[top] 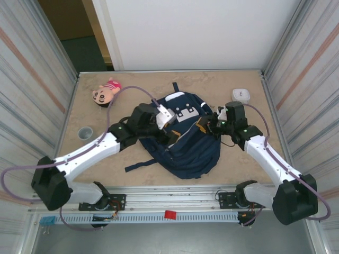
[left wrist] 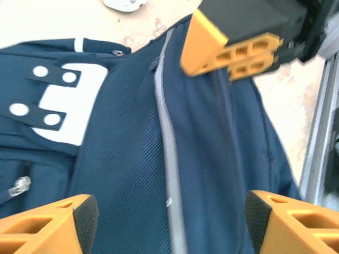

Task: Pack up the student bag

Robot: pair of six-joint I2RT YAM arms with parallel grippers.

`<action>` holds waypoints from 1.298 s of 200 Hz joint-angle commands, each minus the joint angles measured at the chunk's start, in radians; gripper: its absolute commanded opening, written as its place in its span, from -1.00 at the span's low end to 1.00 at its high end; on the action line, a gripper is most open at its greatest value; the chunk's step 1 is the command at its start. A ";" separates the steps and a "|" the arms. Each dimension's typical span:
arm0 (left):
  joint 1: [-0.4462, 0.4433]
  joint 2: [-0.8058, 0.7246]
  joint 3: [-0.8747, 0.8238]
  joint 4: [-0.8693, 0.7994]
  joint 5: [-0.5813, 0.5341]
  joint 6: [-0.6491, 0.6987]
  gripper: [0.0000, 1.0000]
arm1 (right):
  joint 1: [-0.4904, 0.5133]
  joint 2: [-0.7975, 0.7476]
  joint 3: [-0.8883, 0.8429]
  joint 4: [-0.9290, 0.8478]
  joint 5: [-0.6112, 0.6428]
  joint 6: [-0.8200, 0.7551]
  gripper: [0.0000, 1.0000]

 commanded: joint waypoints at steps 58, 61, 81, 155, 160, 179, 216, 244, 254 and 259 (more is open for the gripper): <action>0.087 0.085 -0.107 -0.032 0.060 0.938 0.52 | -0.069 0.090 0.133 -0.156 -0.127 -0.225 -0.77; 0.087 0.093 -0.106 -0.021 0.061 0.947 0.53 | -0.070 0.089 0.133 -0.158 -0.126 -0.224 -0.77; 0.087 0.142 -0.107 0.048 0.068 0.990 0.53 | -0.074 0.078 0.126 -0.164 -0.120 -0.226 -0.75; 0.079 0.254 -0.112 0.160 0.065 1.047 -0.42 | -0.139 0.044 0.112 -0.259 -0.126 -0.262 -0.21; 0.078 0.252 -0.110 0.149 0.068 1.041 -0.58 | -0.160 0.028 0.111 -0.291 -0.116 -0.272 -0.03; 0.075 0.231 -0.112 0.135 0.061 0.979 -1.00 | -0.208 -0.038 0.132 -0.498 0.034 -0.346 0.35; 0.067 0.179 -0.118 0.104 0.030 0.850 -1.00 | -0.128 -0.111 0.060 -0.582 0.127 -0.334 0.64; 0.055 0.163 -0.118 0.111 -0.016 0.748 -1.00 | -0.006 -0.114 -0.036 -0.405 0.156 -0.241 0.67; 0.052 0.155 -0.121 0.105 -0.018 0.733 -1.00 | 0.015 -0.087 -0.048 -0.351 0.150 -0.231 0.67; 0.049 0.149 -0.125 0.105 -0.018 0.730 -1.00 | 0.020 -0.067 -0.051 -0.333 0.142 -0.228 0.66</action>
